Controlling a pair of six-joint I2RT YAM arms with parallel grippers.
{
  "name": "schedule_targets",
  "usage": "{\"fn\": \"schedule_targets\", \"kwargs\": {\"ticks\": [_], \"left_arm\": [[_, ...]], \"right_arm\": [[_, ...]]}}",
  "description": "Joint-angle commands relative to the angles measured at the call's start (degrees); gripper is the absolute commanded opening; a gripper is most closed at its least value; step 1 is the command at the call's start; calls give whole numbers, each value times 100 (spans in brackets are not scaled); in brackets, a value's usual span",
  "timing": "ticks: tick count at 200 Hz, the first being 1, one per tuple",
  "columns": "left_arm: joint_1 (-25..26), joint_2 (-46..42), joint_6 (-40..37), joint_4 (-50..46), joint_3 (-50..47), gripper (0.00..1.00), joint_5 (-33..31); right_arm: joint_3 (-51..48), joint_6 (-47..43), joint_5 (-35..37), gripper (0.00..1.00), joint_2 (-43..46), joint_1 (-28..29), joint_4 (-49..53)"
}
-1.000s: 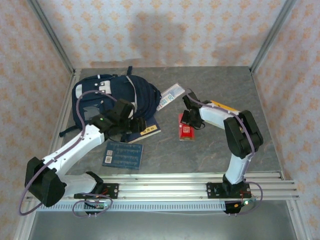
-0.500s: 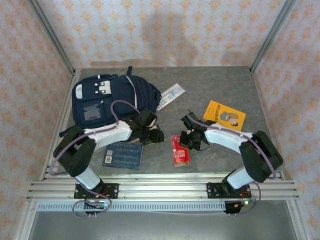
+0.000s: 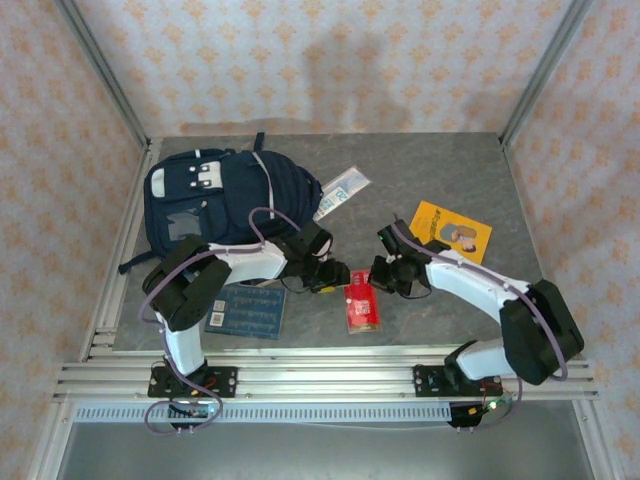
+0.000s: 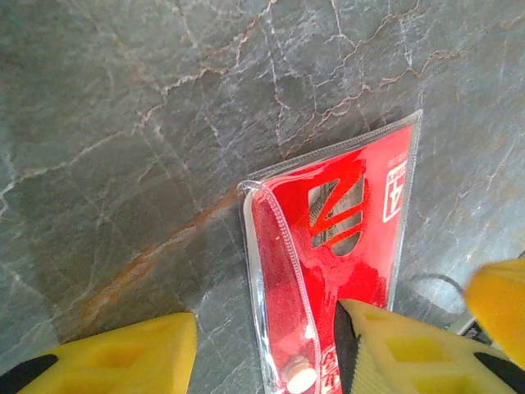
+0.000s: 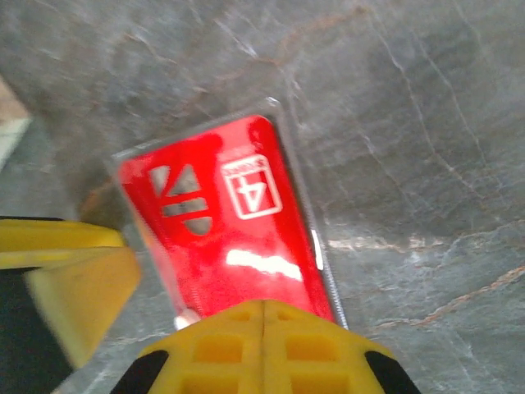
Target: Pack the student bag
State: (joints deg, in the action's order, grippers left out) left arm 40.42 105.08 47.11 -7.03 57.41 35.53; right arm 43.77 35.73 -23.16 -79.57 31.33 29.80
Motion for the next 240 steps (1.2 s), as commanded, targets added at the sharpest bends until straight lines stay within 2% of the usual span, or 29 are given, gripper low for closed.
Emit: {"fn": "schedule_targets", "kwargs": {"ticks": [1, 84, 94, 170, 213, 240], "left_arm": [[61, 133, 46, 225, 125, 49, 121], [62, 400, -44, 193, 200, 51, 299], [55, 631, -28, 239, 231, 51, 393], [79, 830, 665, 1848, 192, 48, 1221], [115, 851, 685, 1936, 280, 49, 1368], [114, 776, 718, 2134, 202, 43, 1430]], "right_arm": [[-104, -114, 115, 0, -263, -22, 120], [-196, -224, 252, 0, -968, -22, 102], [-225, -205, 262, 0, -965, -26, 72], [-277, -171, 133, 0, -1001, -31, -122], [-260, -138, 83, 0, -1009, -39, -181], [-263, -131, 89, 0, -1002, -39, -185]]}}
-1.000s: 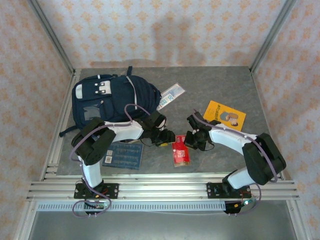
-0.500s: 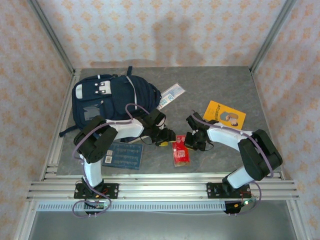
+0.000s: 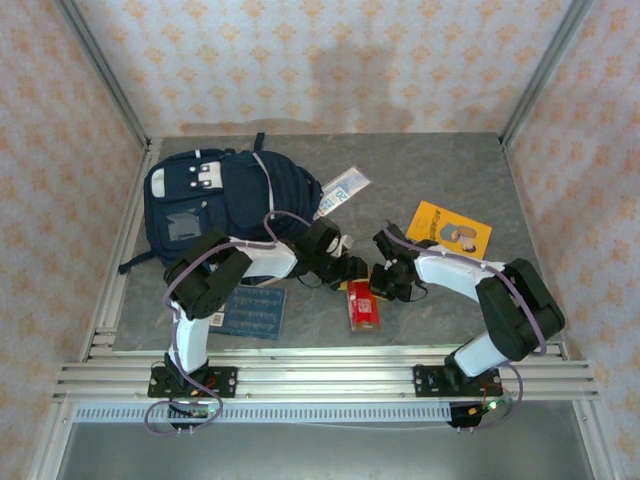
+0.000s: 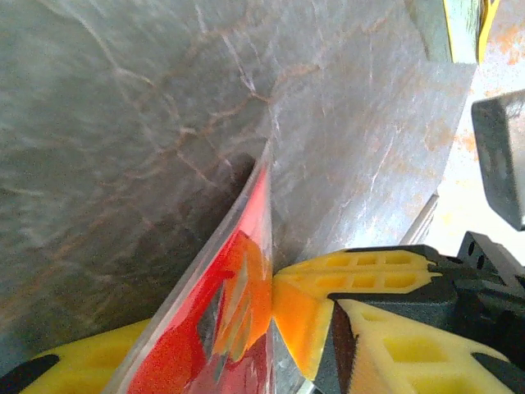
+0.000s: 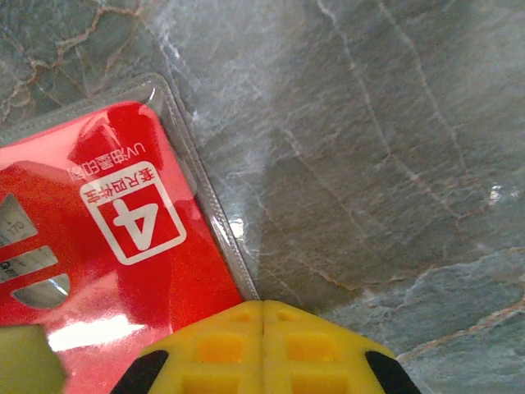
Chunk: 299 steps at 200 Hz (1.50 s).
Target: Pack the student bag
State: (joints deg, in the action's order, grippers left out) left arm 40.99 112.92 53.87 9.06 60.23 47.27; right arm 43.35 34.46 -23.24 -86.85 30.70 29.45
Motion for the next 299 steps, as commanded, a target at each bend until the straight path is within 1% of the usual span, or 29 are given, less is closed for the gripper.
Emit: {"fn": "schedule_targets", "kwargs": {"ticks": [1, 14, 40, 64, 87, 90, 124, 145, 158, 173, 186, 201, 213, 226, 235, 244, 255, 273, 287, 299], "left_arm": [[58, -13, 44, 530, -81, 42, 256], [58, -36, 51, 568, -98, 35, 257], [58, -44, 3, 474, -124, 15, 184], [49, -130, -93, 349, -184, 5, 63], [-48, -306, -286, 18, -193, 2, -69], [-68, -490, -307, -30, -202, 1, -97], [-486, -1358, -421, -473, -341, 0, -361], [-694, -2064, -359, -672, -397, 0, -719], [-749, -2467, -197, -640, -398, 0, -962], [-749, -2921, -34, -543, -387, 0, -1446], [-742, -3416, 64, -492, -448, 1, -2143], [-703, -4074, 186, -124, -692, 1, -3170], [-680, -4539, 288, 170, -859, 0, -3893], [-689, -4818, 391, 409, -911, 0, -4328], [-697, -4919, 437, 468, -870, 0, -4454], [-697, -4975, 536, 518, -826, 0, -4525], [-698, -5021, 717, 680, -862, 0, -4597], [-698, -5084, 1056, 1063, -1064, 0, -4705], [-693, -5147, 1207, 1178, -1197, 0, -4735], [-698, -5215, 1261, 1221, -1264, 0, -4752]], "right_arm": [[-222, -2, 99, 0, -277, 24, -150], [-221, 8, 102, 0, -259, 15, -142], [-213, 21, 125, 0, -194, -2, -126], [-162, -8, 171, 0, -20, -20, -3], [-49, -44, 380, 0, 408, -37, 308], [-21, -51, 416, 1, 483, -44, 359], [305, -97, 724, 9, 1390, -131, 930], [666, -150, 963, 13, 1876, -222, 1168], [886, -136, 952, 18, 2240, -273, 1120], [1139, -87, 856, 25, 2481, -309, 966], [1298, 48, 656, 35, 2637, -310, 640], [1390, 337, 408, 52, 2779, -310, 185], [1372, 633, 107, 65, 2844, -310, -443], [1272, 1053, -283, 72, 2854, -310, -1403], [1127, 1417, -454, 76, 2833, -310, -2213], [875, 1908, -563, 81, 2780, -310, -3253], [696, 2342, -553, 82, 2661, -310, -4051], [552, 2949, -679, 82, 2347, -276, -5168], [636, 3272, -949, 80, 2004, -187, -5826], [813, 3363, -1153, 78, 1709, -72, -6082]]}}
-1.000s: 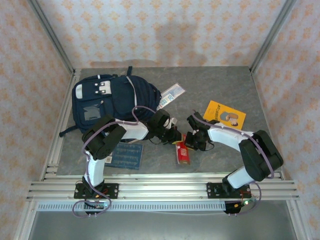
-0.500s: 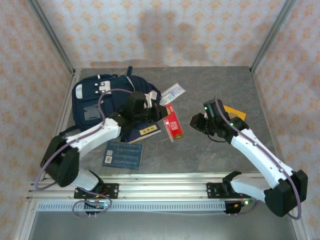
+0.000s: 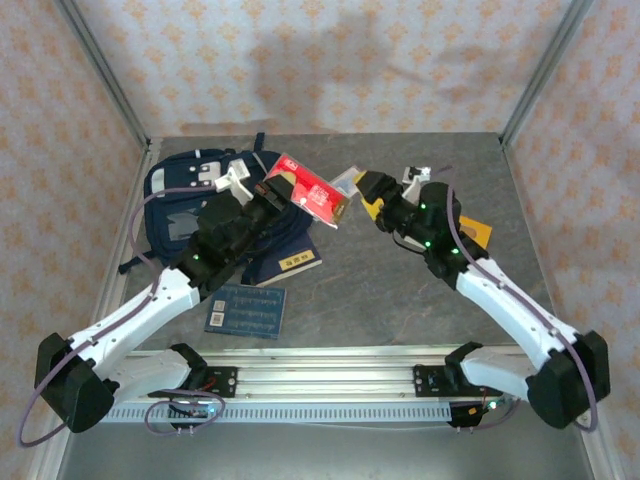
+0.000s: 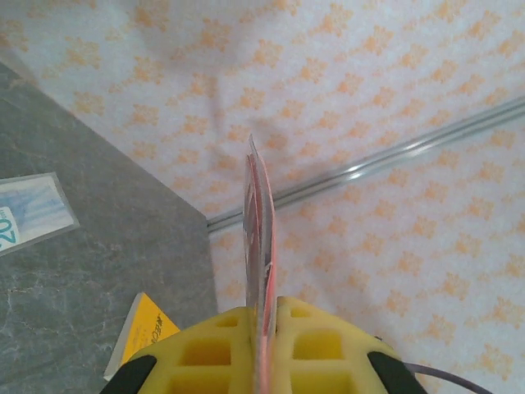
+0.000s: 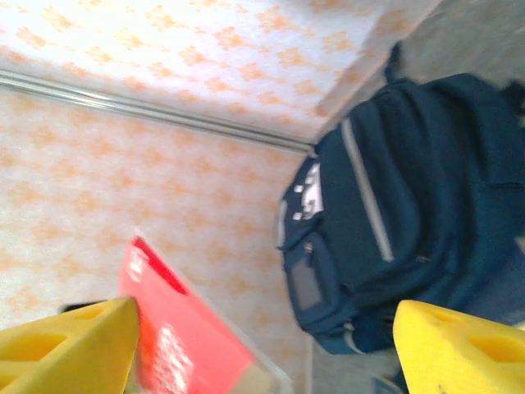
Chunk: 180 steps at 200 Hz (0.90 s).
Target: Pack the student bag
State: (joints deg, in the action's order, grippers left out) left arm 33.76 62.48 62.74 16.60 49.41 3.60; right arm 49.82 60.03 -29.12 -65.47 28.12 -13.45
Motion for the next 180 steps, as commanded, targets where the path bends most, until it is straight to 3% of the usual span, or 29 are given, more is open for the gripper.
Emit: {"fn": "schedule_targets", "kwargs": {"ticks": [1, 76, 135, 157, 180], "left_arm": [[26, -177, 376, 467, -188, 0, -390], [-27, -447, 318, 458, -179, 0, -527], [-116, -283, 231, 543, -31, 0, -520], [-124, -153, 235, 618, 25, 0, -449], [-123, -106, 157, 577, 90, 0, -379]], "right_arm": [[176, 807, -575, 78, -448, 194, -1796], [237, 1285, -709, 66, -972, 317, -2336], [415, 1995, -1699, 64, -1566, 334, -3925], [455, 2198, -1878, 57, -1730, 335, -4049], [316, 2289, -1826, 35, -1729, 335, -4089]]}}
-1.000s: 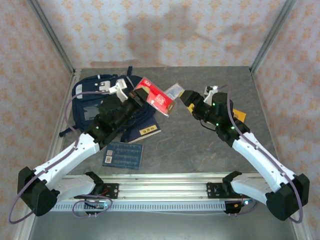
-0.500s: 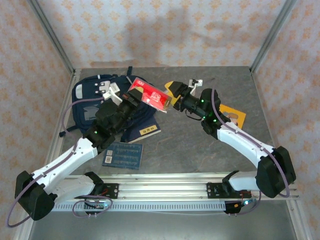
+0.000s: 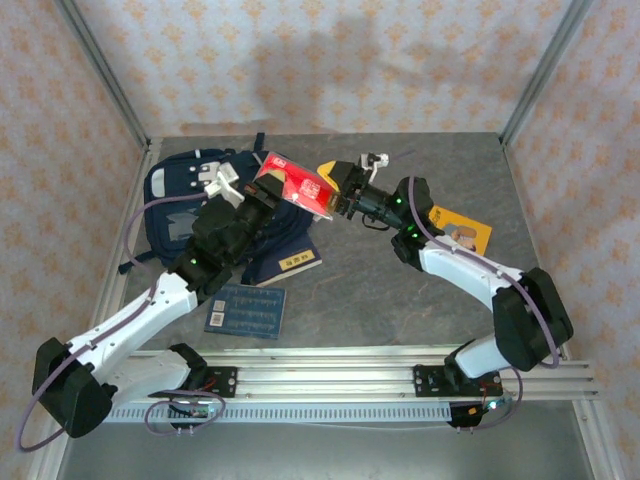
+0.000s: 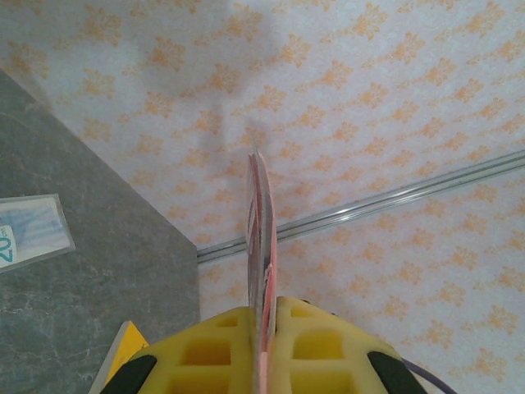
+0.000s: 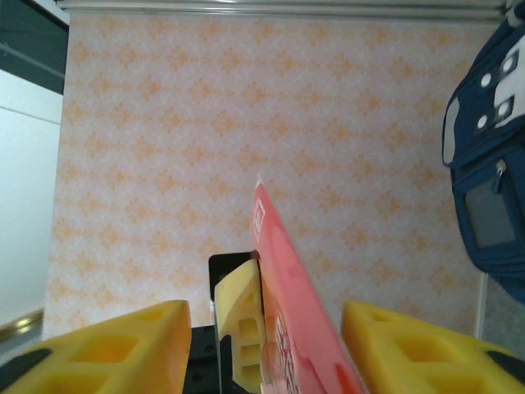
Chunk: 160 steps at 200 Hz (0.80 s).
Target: Pack the student bag
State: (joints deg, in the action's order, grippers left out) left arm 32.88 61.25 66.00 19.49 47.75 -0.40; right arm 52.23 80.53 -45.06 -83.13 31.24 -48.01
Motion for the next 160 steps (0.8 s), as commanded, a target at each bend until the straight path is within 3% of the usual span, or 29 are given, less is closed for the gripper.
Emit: {"fn": "schedule_targets", "kwargs": {"ticks": [1, 13, 52, 77, 93, 114, 133, 160], "left_arm": [[-36, 17, -172, 286, 259, 0, 22], [-30, 8, -216, 219, 259, 0, 23], [-32, 4, -270, 16, 294, 4, 144], [-41, 63, -391, -807, 638, 32, 324], [-88, 174, -640, -1882, 1031, 52, 463], [-218, 348, -1128, -3100, 1559, 61, 527], [-264, 621, -1742, -4371, 2184, 66, 71], [-528, 1631, -2365, -5951, 3249, 67, -350]], "right_arm": [[72, 241, -228, 34, 36, 22, -628], [42, 230, -221, 22, 80, 22, -519], [44, 85, -295, 4, 239, -34, -182], [-144, -101, -151, 0, 526, -271, 357], [-360, -534, -11, 0, 876, -441, 955], [-210, -2054, 219, 0, 1472, -538, 3447], [75, -3397, 1026, 0, 1891, -549, 5701], [229, -4278, 1904, 0, 2105, -558, 7340]]}}
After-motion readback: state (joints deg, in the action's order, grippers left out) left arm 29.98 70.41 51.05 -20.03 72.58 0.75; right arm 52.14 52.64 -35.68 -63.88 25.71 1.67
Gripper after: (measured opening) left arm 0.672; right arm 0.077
